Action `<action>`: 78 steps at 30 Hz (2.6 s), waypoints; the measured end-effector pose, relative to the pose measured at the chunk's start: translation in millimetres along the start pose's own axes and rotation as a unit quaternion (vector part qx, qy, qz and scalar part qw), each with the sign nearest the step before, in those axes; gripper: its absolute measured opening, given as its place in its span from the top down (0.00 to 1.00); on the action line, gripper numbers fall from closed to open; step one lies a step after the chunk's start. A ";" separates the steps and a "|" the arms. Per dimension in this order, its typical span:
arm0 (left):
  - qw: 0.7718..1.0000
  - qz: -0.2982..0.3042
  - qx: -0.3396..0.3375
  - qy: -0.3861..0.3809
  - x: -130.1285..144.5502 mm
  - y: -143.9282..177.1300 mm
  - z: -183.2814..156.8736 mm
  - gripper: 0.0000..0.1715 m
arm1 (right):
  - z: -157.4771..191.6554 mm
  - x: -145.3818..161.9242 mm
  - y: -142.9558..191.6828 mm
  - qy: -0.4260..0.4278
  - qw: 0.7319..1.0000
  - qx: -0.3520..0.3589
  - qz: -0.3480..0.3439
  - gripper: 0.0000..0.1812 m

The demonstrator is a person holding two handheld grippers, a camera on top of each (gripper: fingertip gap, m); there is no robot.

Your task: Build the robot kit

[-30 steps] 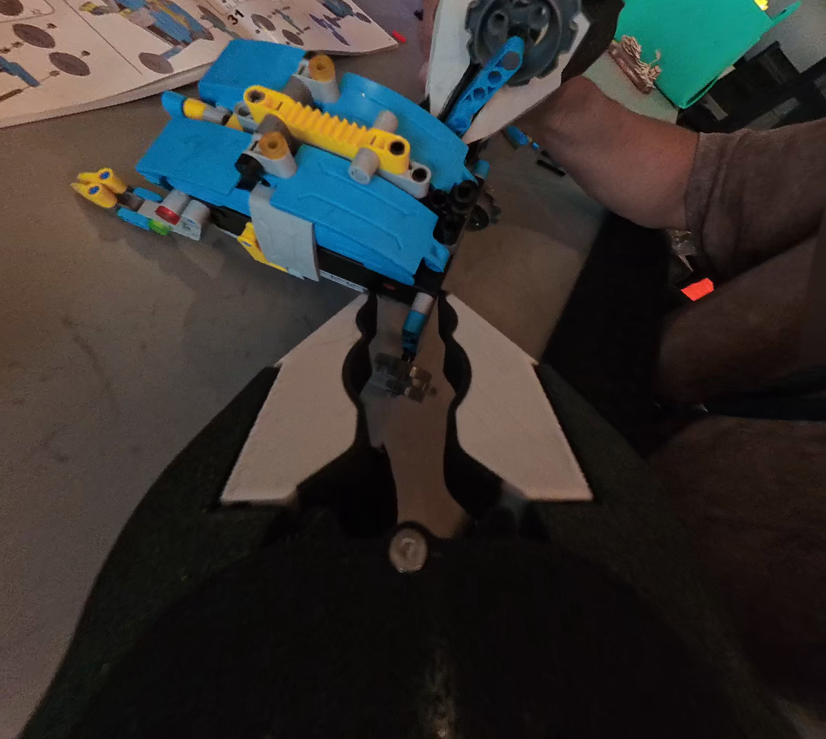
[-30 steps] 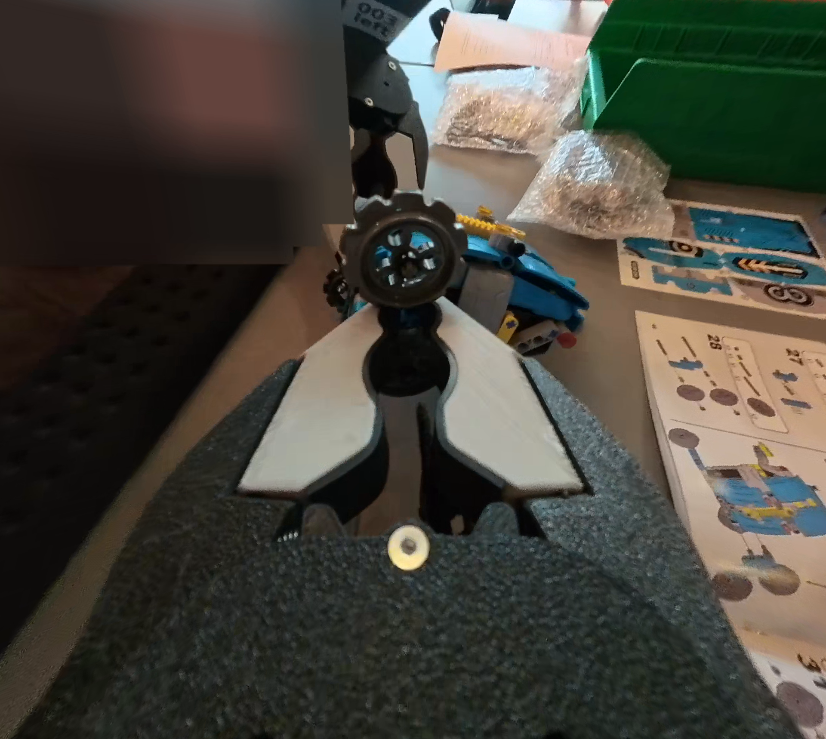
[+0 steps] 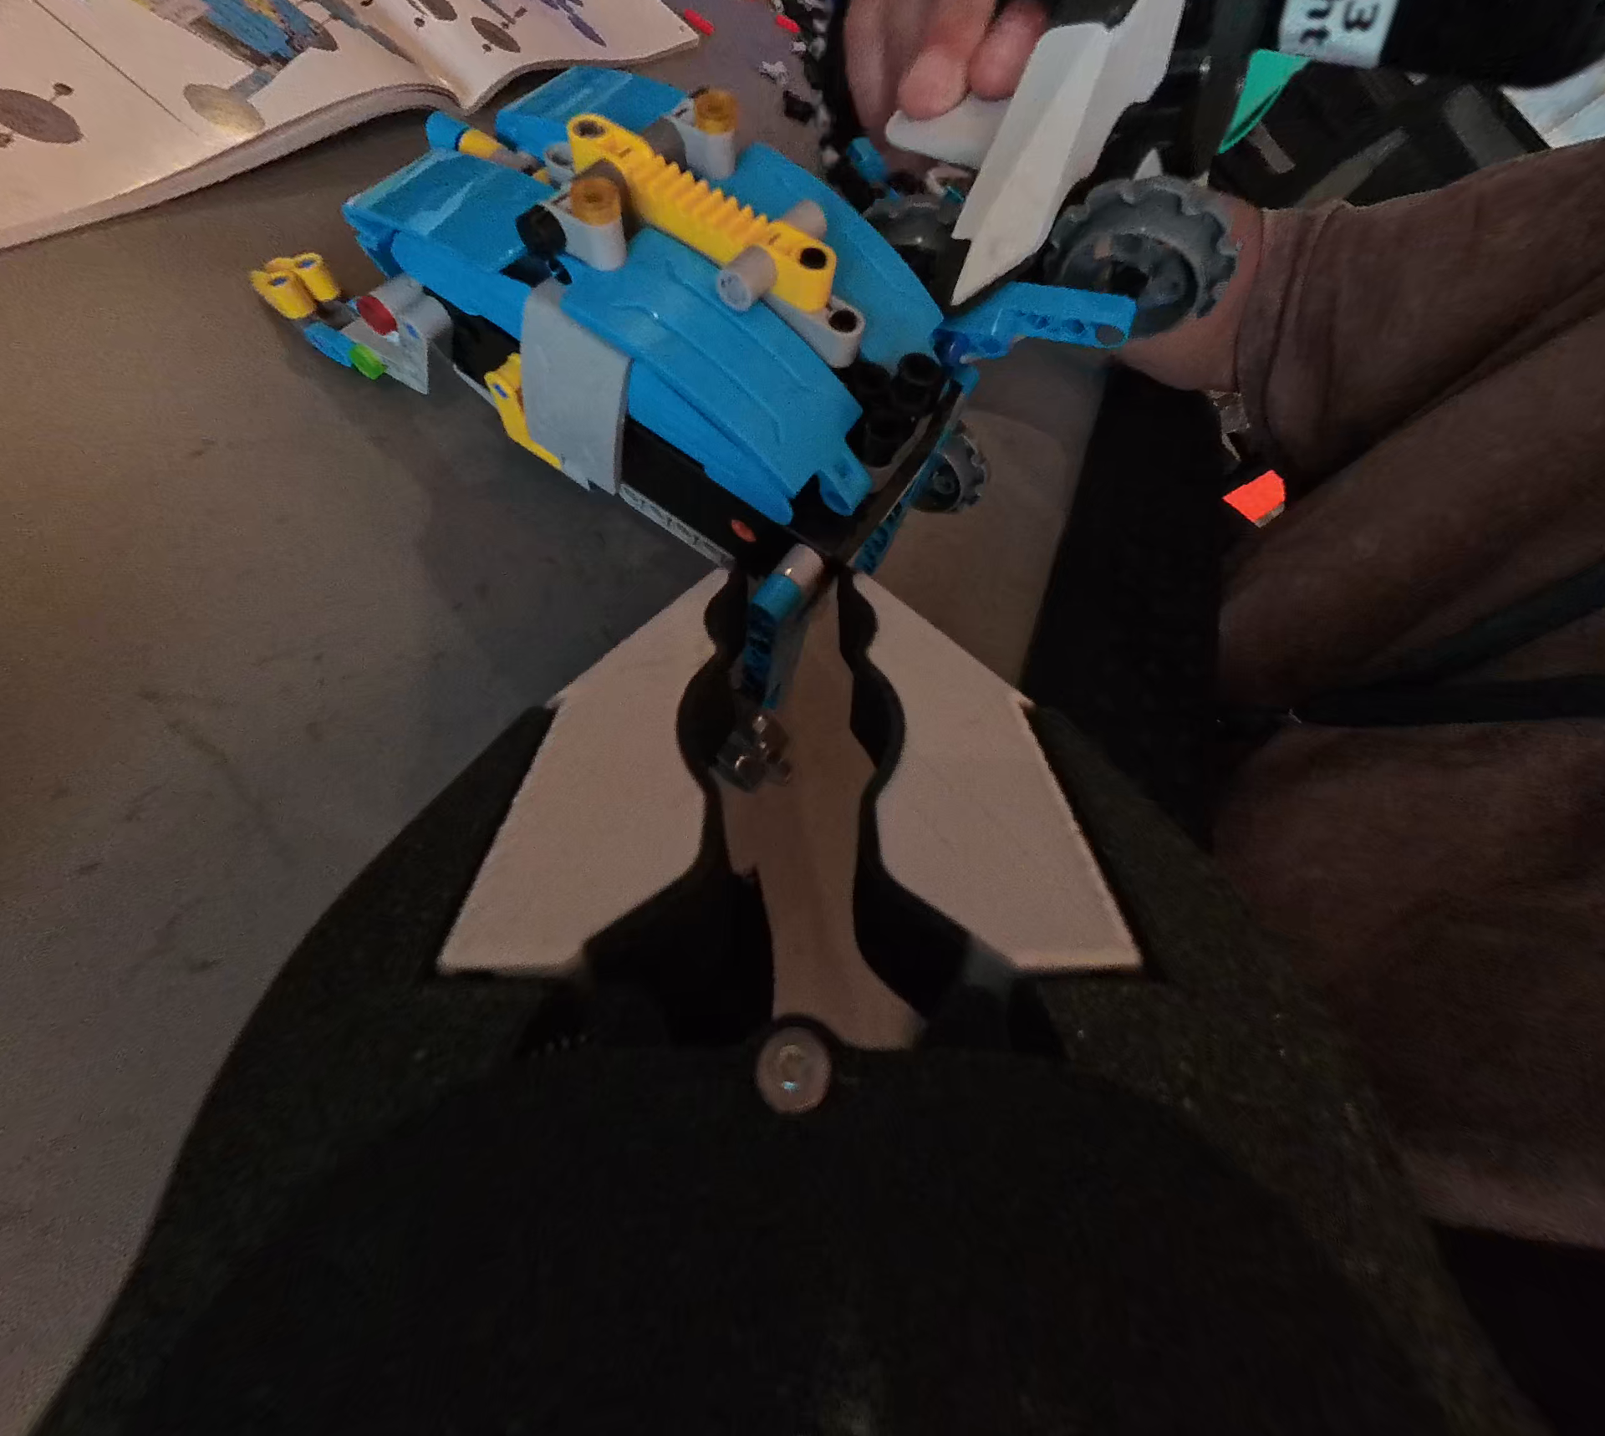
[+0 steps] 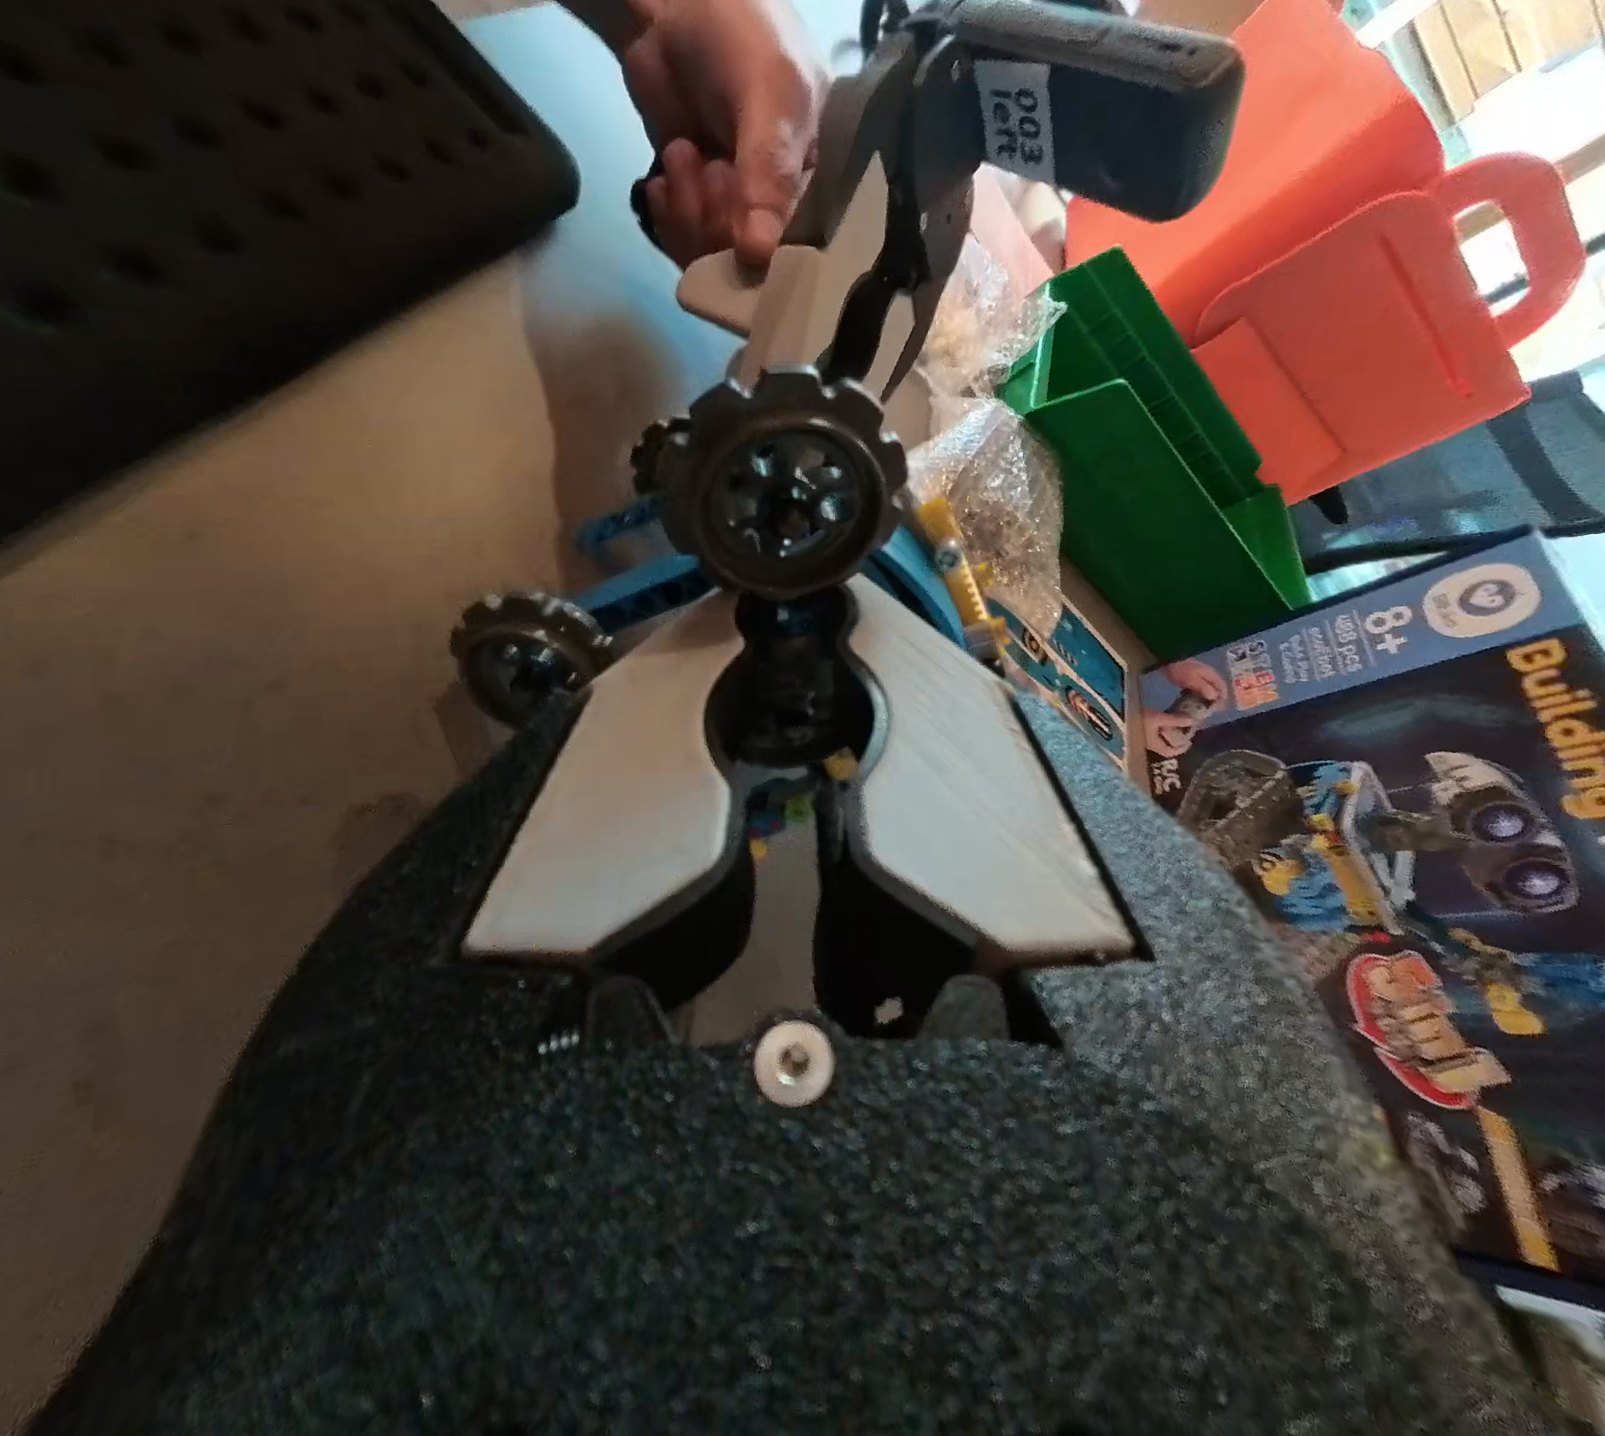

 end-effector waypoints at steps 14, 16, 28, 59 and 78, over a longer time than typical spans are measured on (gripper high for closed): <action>0.972 -0.177 -0.120 0.094 -20.9 -15.2 -97.2 0.76 | 7.9 -23.4 3.3 0.159 0.976 0.127 0.077 0.95; 0.974 -0.186 -0.079 0.105 -23.2 -24.2 -106.4 0.77 | 16.5 -35.8 4.9 0.191 0.967 0.144 0.093 0.96; 0.932 -0.243 0.080 0.256 -14.9 -26.4 -91.2 0.79 | 38.5 -36.6 3.5 0.293 0.921 0.234 0.105 0.95; 0.922 -0.327 0.047 0.202 -14.0 -54.6 -102.0 0.96 | 48.6 -11.1 18.1 -0.791 0.461 -0.068 -0.395 0.93; 0.985 -0.087 -0.151 0.003 3.3 15.3 -40.3 0.78 | 44.5 23.5 30.8 -0.823 0.482 0.017 -0.300 0.97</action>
Point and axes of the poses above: each gripper's, where its closed fingertips meet, y back along the fingers, x out of its underside, z = x × y across the jaws, the point moved 7 cm from there along y, back along the fingers, and after that the axes turned 6 degrees about -y, right-handed, at the moved point
